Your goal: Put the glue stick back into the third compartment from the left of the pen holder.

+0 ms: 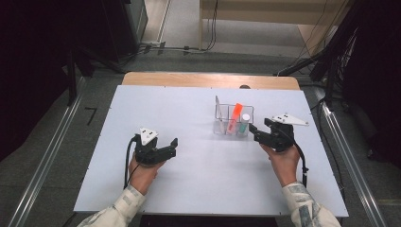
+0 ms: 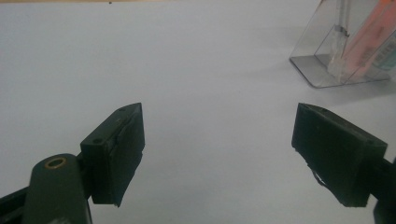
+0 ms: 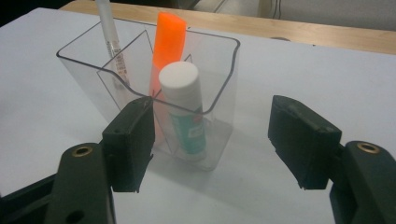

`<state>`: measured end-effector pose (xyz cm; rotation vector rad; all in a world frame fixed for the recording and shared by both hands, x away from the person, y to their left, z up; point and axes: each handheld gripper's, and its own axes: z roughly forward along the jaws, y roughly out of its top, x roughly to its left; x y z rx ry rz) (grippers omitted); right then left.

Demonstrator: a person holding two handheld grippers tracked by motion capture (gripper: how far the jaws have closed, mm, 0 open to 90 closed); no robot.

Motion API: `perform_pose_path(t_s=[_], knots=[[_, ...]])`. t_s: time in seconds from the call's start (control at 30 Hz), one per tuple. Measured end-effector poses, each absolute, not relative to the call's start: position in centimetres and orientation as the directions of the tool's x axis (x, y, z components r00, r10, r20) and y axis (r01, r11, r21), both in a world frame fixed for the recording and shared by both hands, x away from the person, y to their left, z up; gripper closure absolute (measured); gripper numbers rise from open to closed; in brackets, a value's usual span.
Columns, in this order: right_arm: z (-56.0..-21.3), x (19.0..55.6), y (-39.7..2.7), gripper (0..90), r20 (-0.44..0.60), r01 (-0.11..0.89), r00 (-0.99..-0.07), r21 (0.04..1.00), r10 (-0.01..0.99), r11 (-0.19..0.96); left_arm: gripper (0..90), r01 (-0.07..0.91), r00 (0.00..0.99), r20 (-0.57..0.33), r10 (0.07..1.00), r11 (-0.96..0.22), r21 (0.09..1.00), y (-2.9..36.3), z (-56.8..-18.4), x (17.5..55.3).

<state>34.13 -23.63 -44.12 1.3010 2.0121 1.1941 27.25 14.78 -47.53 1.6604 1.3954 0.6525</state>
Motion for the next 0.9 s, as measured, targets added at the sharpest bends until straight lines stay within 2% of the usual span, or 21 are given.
perform_pose_path(t_s=[0.9], knots=[[-45.4, 32.5, -26.6, 26.4, 0.051, 0.548, -0.42, 0.81, 0.906, 0.208, 16.4, 0.516, 0.192, -0.13, 0.973, 0.012, 0.857, 17.3, -47.3, 26.8]])
